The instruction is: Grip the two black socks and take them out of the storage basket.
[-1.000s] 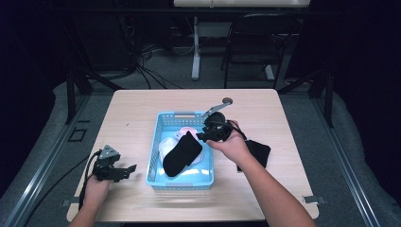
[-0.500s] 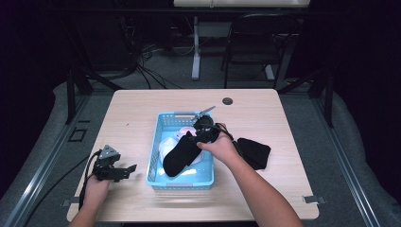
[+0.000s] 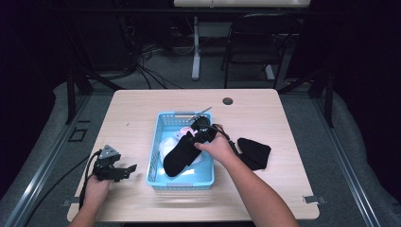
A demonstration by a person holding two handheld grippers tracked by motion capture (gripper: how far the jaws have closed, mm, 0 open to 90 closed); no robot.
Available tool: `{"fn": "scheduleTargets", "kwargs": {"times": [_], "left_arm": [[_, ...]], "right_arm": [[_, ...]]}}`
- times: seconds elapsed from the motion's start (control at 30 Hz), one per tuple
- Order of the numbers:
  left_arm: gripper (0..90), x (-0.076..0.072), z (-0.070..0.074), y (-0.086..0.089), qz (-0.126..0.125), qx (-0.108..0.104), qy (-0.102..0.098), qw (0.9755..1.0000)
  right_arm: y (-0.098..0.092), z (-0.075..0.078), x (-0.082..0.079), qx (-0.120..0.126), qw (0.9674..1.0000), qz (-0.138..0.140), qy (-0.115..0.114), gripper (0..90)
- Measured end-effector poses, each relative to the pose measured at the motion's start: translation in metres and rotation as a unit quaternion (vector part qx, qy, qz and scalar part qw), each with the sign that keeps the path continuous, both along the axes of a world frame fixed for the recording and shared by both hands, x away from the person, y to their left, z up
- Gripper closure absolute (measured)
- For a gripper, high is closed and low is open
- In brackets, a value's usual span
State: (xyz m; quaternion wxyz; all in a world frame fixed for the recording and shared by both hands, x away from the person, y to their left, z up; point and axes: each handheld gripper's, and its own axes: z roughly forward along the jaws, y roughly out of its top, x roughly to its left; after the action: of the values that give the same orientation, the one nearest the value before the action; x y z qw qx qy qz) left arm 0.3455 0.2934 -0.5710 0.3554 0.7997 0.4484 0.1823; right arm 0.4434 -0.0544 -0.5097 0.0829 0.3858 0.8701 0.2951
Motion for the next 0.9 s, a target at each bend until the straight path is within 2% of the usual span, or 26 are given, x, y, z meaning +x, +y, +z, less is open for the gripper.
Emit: {"fn": "scheduleTargets", "kwargs": {"times": [0.13, 0.17, 0.2, 0.23, 0.27, 0.3, 0.37, 0.43, 0.57, 0.6, 0.67, 0.9], "left_arm": [[15.6, 0.0, 0.0, 0.0, 0.0, -0.001, 0.001, 1.0], [15.6, 0.0, 0.0, 0.0, 0.0, 0.0, 0.001, 1.0], [15.6, 0.0, 0.0, 0.0, 0.0, 0.0, 0.001, 1.0], [15.6, 0.0, 0.0, 0.0, 0.0, 0.0, 0.004, 1.0], [15.6, 0.0, 0.0, 0.0, 0.0, 0.0, 0.004, 1.0], [15.6, 0.0, 0.0, 0.0, -0.001, 0.0, 0.004, 1.0], [15.6, 0.0, 0.0, 0.0, 0.0, -0.001, 0.001, 1.0], [15.6, 0.0, 0.0, 0.0, -0.001, -0.001, 0.0, 1.0], [15.6, 0.0, 0.0, 0.0, -0.001, 0.0, 0.004, 1.0], [15.6, 0.0, 0.0, 0.0, -0.001, 0.0, 0.004, 1.0], [15.6, 0.0, 0.0, 0.0, 0.001, -0.001, 0.002, 1.0], [15.6, 0.0, 0.0, 0.0, 0.0, 0.0, 0.003, 1.0]], "right_arm": [[0.0, -0.002, 0.0, -0.004, 1.0, -0.002, 0.008, 61.7], [0.001, -0.002, 0.0, -0.004, 0.9998, 0.003, 0.019, 65.8], [0.001, -0.002, 0.0, -0.004, 0.9998, 0.003, 0.019, 65.8], [0.003, -0.002, -0.002, -0.009, 0.9998, 0.005, 0.017, 71.9], [0.003, -0.002, -0.002, -0.009, 0.9998, 0.005, 0.017, 71.9], [0.003, -0.002, -0.002, -0.016, 0.9997, 0.007, 0.016, 74.8], [0.003, -0.001, -0.003, -0.015, 0.9998, 0.002, 0.015, 83.4], [0.002, 0.001, -0.003, -0.02, 0.9997, 0.005, 0.017, 86.3], [0.001, 0.004, -0.006, -0.012, 0.9999, 0.003, 0.009, 87.5], [0.0, 0.006, -0.006, -0.017, 0.9998, 0.011, 0.007, 87.7], [0.0, 0.012, -0.011, 0.003, 0.9999, 0.01, -0.001, 88.1], [-0.002, 0.033, -0.023, 0.036, 0.9988, 0.032, -0.012, 88.4]]}}
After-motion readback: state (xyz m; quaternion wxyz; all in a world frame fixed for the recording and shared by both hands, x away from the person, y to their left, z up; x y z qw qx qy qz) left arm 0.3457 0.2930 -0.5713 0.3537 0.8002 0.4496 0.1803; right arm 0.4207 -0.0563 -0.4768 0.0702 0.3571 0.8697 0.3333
